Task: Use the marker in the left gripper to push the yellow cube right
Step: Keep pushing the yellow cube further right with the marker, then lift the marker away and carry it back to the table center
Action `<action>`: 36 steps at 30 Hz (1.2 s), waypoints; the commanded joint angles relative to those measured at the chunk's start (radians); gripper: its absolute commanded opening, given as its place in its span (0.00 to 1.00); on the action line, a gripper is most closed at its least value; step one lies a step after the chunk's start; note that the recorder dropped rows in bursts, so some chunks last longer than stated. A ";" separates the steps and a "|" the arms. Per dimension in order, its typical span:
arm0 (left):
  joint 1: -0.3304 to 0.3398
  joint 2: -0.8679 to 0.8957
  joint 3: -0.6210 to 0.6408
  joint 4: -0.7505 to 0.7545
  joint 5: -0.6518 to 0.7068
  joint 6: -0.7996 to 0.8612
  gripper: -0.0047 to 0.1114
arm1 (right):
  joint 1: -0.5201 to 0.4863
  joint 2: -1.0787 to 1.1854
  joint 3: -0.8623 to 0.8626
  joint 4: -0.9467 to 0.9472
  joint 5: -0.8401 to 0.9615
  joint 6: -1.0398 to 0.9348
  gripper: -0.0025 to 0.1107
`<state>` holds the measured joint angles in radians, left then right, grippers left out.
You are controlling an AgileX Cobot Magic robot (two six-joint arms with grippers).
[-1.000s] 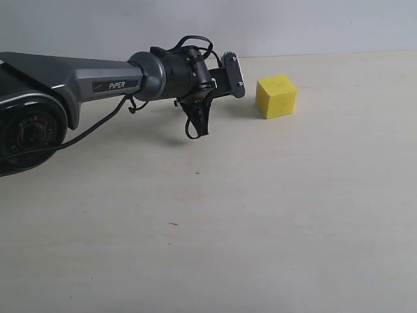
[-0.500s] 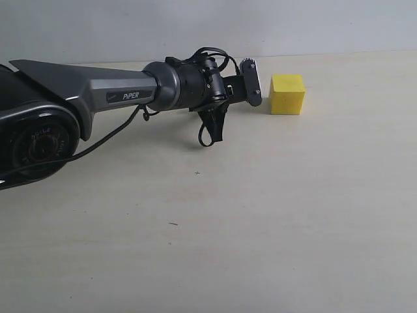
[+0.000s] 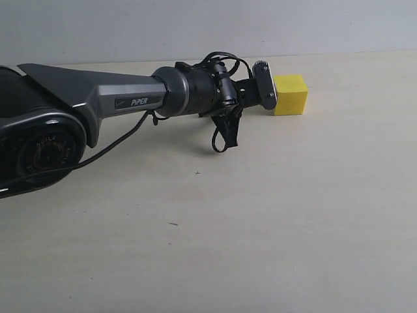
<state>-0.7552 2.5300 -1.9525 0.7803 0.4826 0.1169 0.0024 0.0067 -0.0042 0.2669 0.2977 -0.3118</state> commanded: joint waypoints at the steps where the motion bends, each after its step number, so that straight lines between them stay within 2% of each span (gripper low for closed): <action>1: -0.006 -0.004 -0.007 -0.006 0.012 -0.014 0.04 | 0.003 0.001 0.004 -0.007 -0.007 0.002 0.02; 5: -0.012 -0.004 -0.007 -0.006 0.031 -0.031 0.04 | 0.003 0.001 0.004 -0.007 -0.007 0.002 0.02; 11: -0.010 -0.024 -0.005 -0.006 0.134 -0.081 0.04 | 0.003 0.001 0.004 -0.007 -0.007 0.002 0.02; 20: -0.010 -0.145 0.089 -0.009 0.148 -0.211 0.04 | 0.003 0.001 0.004 -0.007 -0.007 0.002 0.02; 30: -0.010 -0.326 0.289 -0.093 0.177 -0.234 0.04 | 0.003 0.001 0.004 -0.007 -0.005 0.002 0.02; 36: -0.010 -0.454 0.454 -0.095 0.177 -0.371 0.04 | 0.003 0.001 0.004 -0.007 -0.005 0.002 0.02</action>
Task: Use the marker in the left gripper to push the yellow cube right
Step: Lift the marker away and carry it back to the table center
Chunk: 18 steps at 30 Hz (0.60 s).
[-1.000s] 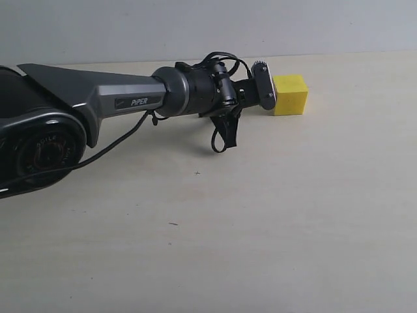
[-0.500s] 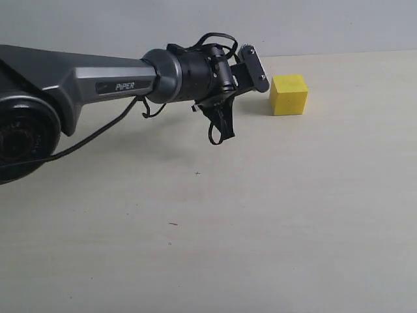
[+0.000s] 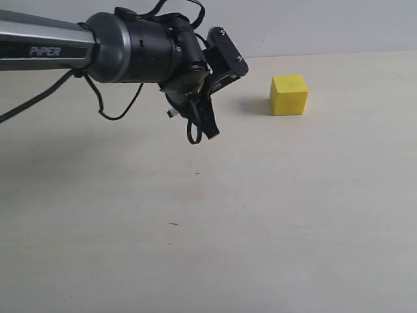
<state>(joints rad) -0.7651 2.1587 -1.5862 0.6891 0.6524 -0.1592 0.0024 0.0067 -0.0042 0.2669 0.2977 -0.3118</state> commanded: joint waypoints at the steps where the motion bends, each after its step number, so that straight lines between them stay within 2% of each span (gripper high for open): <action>1: 0.000 -0.106 0.113 -0.004 0.007 -0.138 0.04 | 0.003 0.001 0.004 -0.007 -0.005 0.002 0.02; 5: 0.000 -0.199 0.189 -0.047 -0.002 -0.272 0.04 | 0.003 0.001 0.004 -0.007 -0.005 0.002 0.02; 9: 0.000 -0.287 0.231 -0.161 -0.029 -0.388 0.04 | 0.003 0.001 0.004 -0.007 -0.005 0.002 0.02; 16: 0.000 -0.338 0.234 -0.546 -0.022 -0.460 0.04 | 0.003 0.001 0.004 -0.007 -0.005 0.002 0.02; 18: 0.000 -0.331 0.234 -0.608 0.010 -0.490 0.04 | 0.003 0.001 0.004 -0.007 -0.005 0.002 0.02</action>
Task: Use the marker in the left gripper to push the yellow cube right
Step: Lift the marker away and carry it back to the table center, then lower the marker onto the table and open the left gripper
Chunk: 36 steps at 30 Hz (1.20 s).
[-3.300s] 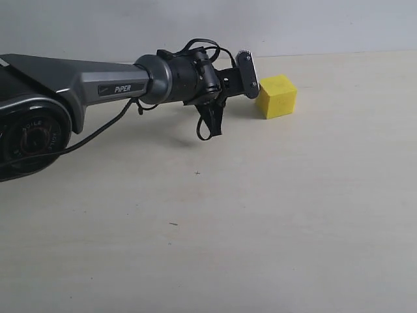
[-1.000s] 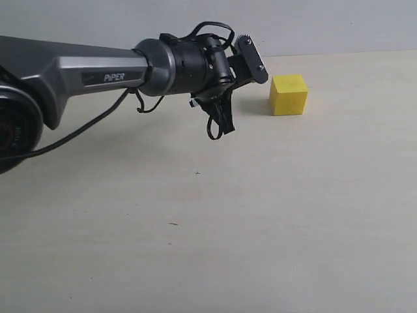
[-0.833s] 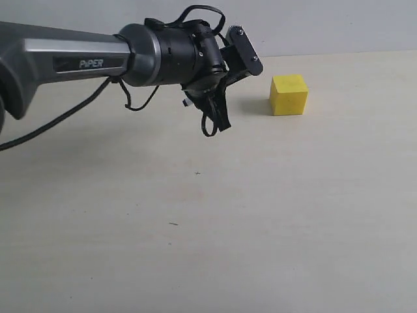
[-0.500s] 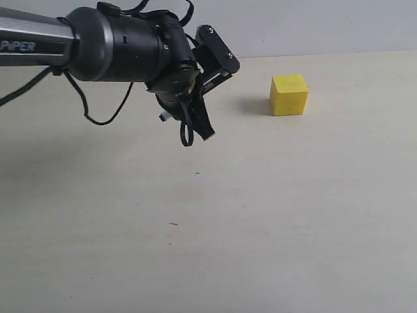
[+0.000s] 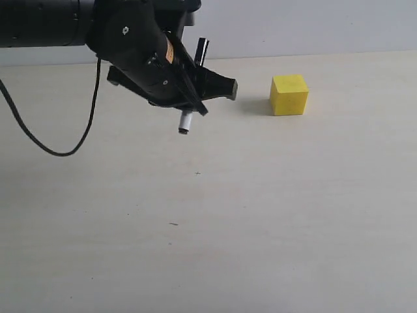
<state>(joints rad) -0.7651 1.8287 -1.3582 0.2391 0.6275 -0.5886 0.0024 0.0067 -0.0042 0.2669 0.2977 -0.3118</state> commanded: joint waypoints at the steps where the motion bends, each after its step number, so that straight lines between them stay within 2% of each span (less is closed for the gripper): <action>1: 0.000 0.004 0.006 -0.170 0.059 -0.081 0.04 | 0.003 0.001 0.004 -0.007 -0.005 0.002 0.02; 5: 0.000 0.041 0.006 -0.204 0.145 -0.183 0.04 | 0.003 0.001 0.004 -0.007 -0.005 0.002 0.02; 7: 0.000 0.078 0.006 -0.307 0.158 -0.184 0.04 | 0.003 0.001 0.004 -0.007 -0.005 0.002 0.02; 9: 0.002 0.115 -0.023 -0.334 0.154 -0.184 0.04 | 0.003 0.001 0.004 -0.007 -0.005 0.002 0.02; 15: 0.044 0.244 -0.174 -0.338 0.256 -0.175 0.04 | 0.003 0.001 0.004 -0.007 -0.005 0.002 0.02; 20: 0.078 0.313 -0.180 -0.338 0.262 -0.146 0.04 | 0.003 0.001 0.004 -0.007 -0.005 0.002 0.02; 36: 0.078 0.380 -0.180 -0.360 0.246 -0.105 0.04 | 0.003 0.001 0.004 -0.007 -0.005 0.000 0.02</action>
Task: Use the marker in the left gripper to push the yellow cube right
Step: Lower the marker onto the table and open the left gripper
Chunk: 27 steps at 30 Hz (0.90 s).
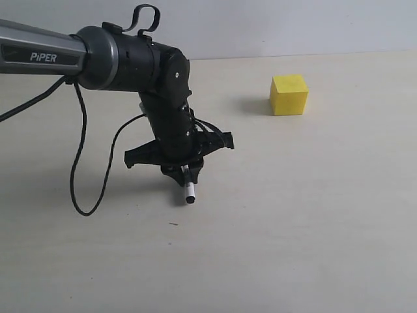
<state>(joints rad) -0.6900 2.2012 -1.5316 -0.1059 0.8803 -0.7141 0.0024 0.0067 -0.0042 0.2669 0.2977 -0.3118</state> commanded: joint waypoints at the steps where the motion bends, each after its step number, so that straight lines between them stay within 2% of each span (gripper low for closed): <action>1: 0.003 0.009 -0.006 -0.017 -0.007 0.026 0.04 | 0.003 0.001 0.004 -0.007 -0.005 0.000 0.02; 5: 0.003 0.009 -0.006 -0.019 -0.023 0.030 0.05 | 0.003 0.001 0.004 -0.007 -0.005 0.000 0.02; 7: 0.003 0.009 -0.006 -0.019 -0.023 0.030 0.08 | 0.003 0.001 0.004 -0.007 -0.005 0.000 0.02; 14: 0.003 0.009 -0.006 -0.019 -0.021 0.030 0.30 | 0.003 0.001 0.004 -0.007 -0.008 0.000 0.02; 20: 0.003 0.009 -0.006 -0.010 -0.022 0.033 0.42 | 0.003 0.001 0.004 -0.007 -0.008 0.000 0.02; 27: 0.003 -0.022 -0.006 -0.010 0.041 0.097 0.45 | 0.003 0.001 0.004 -0.007 -0.008 0.000 0.02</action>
<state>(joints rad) -0.6900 2.2070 -1.5316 -0.1183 0.8808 -0.6412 0.0024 0.0067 -0.0042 0.2669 0.2977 -0.3118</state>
